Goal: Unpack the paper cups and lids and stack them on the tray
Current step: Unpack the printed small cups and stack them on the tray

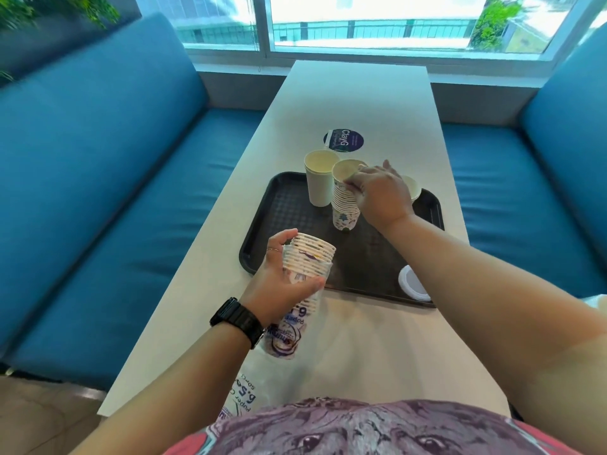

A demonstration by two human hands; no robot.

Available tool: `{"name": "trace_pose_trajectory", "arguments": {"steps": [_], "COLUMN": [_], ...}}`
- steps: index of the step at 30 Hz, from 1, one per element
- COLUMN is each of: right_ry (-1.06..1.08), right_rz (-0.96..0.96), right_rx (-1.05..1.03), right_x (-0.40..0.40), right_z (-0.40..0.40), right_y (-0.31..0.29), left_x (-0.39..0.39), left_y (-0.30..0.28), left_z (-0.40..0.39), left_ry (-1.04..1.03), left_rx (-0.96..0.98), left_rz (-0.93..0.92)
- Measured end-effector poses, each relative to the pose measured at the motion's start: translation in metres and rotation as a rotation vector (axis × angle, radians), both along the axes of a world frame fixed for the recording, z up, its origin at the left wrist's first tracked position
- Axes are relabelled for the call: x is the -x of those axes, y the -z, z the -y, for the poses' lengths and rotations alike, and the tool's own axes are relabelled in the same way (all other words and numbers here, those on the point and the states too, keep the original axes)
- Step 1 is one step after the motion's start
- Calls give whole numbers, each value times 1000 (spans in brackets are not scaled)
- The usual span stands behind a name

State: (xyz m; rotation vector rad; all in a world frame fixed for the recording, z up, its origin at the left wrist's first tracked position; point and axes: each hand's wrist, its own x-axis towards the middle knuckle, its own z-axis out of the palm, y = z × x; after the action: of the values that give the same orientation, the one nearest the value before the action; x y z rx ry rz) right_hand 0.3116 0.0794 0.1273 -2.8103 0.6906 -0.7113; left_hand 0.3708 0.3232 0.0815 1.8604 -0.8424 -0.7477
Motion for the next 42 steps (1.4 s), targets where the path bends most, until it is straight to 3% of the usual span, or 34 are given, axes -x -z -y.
{"name": "trace_pose_trajectory", "arguments": {"steps": [11, 16, 20, 24, 29, 35, 42], "right_ry": [-24, -28, -60, -139, -231, -269, -284], "right_rz": [-45, 130, 231, 127, 18, 18, -53], "right_rx": [-62, -117, -386, -685, -873, -869, -719], "right_x": [7, 16, 32, 48, 60, 69, 75], "right_z": [-2, -21, -52, -79, -90, -90, -90], "right_y": [14, 7, -2, -8, -5, -11, -24], "left_x": [4, 8, 12, 19, 26, 36, 41], "left_y": [1, -2, -7, -12, -15, -20, -26], "left_z": [0, -1, -4, -6, -11, -9, -6], "left_ry": [-25, -34, -45, -53, -67, -99, -96], "left_rx": [-7, -7, 7, 16, 37, 83, 81], "left_rz": [13, 28, 35, 57, 70, 118, 134]}}
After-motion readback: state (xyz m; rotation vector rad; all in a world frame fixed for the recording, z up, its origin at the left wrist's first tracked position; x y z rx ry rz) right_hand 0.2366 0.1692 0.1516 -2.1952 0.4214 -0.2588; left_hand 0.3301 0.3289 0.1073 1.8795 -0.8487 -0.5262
